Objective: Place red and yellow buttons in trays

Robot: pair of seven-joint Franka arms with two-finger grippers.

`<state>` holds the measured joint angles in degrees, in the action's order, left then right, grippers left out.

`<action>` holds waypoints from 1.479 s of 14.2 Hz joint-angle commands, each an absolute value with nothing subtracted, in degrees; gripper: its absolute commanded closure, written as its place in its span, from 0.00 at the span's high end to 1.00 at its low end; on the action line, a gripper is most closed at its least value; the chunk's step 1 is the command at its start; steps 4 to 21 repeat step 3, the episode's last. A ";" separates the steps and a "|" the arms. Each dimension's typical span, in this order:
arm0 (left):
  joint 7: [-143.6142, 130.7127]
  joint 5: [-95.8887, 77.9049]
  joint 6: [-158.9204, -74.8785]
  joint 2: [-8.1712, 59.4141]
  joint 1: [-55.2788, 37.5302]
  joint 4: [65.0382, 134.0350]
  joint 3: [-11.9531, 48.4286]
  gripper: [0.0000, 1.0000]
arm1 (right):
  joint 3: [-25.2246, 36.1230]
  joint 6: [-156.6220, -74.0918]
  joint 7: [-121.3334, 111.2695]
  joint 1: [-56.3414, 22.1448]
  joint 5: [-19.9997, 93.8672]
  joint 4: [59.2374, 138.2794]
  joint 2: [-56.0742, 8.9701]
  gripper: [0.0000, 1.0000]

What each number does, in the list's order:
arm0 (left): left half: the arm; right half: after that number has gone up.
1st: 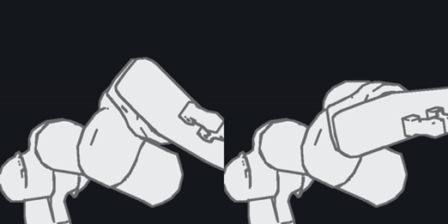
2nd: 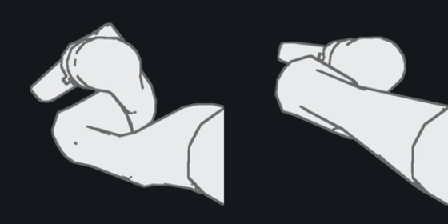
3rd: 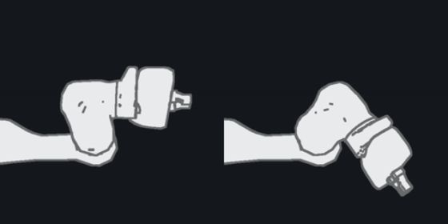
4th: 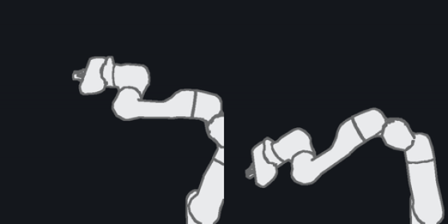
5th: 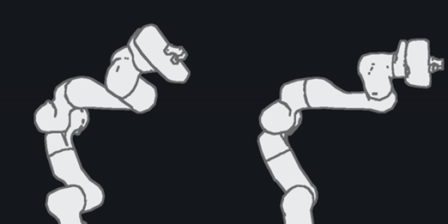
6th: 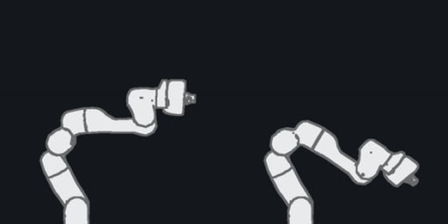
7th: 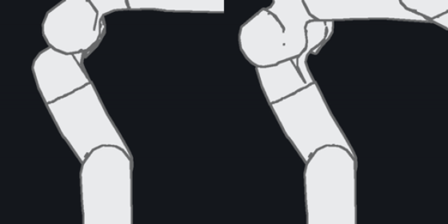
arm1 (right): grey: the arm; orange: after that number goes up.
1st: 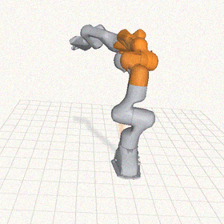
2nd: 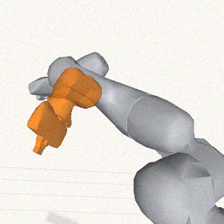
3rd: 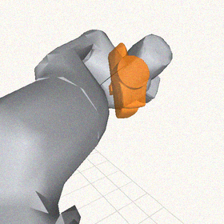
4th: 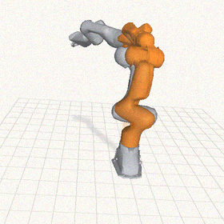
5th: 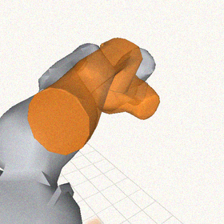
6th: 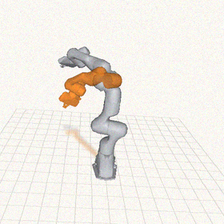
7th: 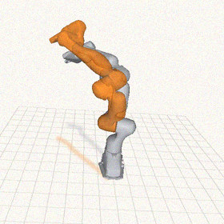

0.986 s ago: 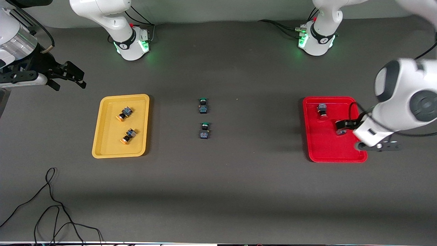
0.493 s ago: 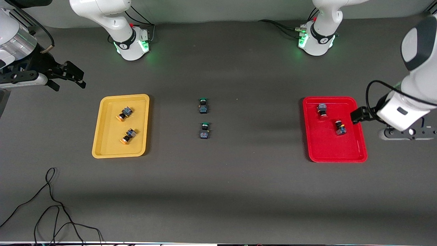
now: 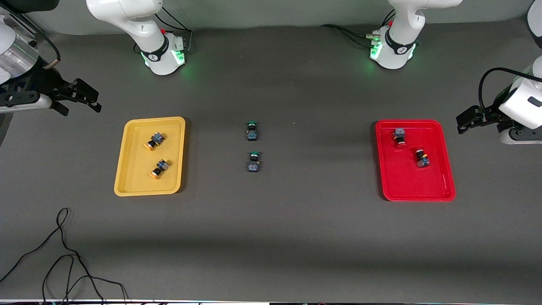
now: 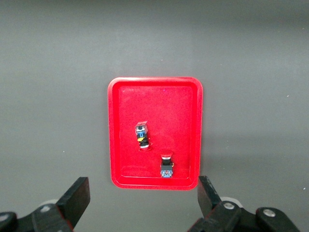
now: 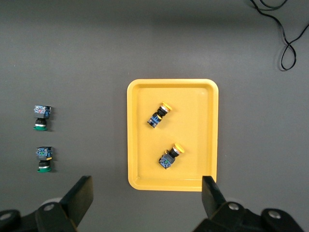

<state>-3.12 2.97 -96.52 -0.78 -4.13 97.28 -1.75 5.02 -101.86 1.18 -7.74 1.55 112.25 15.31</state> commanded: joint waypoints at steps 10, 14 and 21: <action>-1.93 2.11 -96.15 -2.02 3.70 98.44 6.15 1.00 | 4.83 -99.93 -0.09 -7.29 0.53 109.34 13.01 1.00; -1.93 2.11 -96.15 -2.02 3.70 98.44 6.15 1.00 | 4.83 -99.93 -0.09 -7.29 0.53 109.34 13.01 1.00; -1.93 2.11 -96.15 -2.02 3.70 98.44 6.15 1.00 | 4.83 -99.93 -0.09 -7.29 0.53 109.34 13.01 1.00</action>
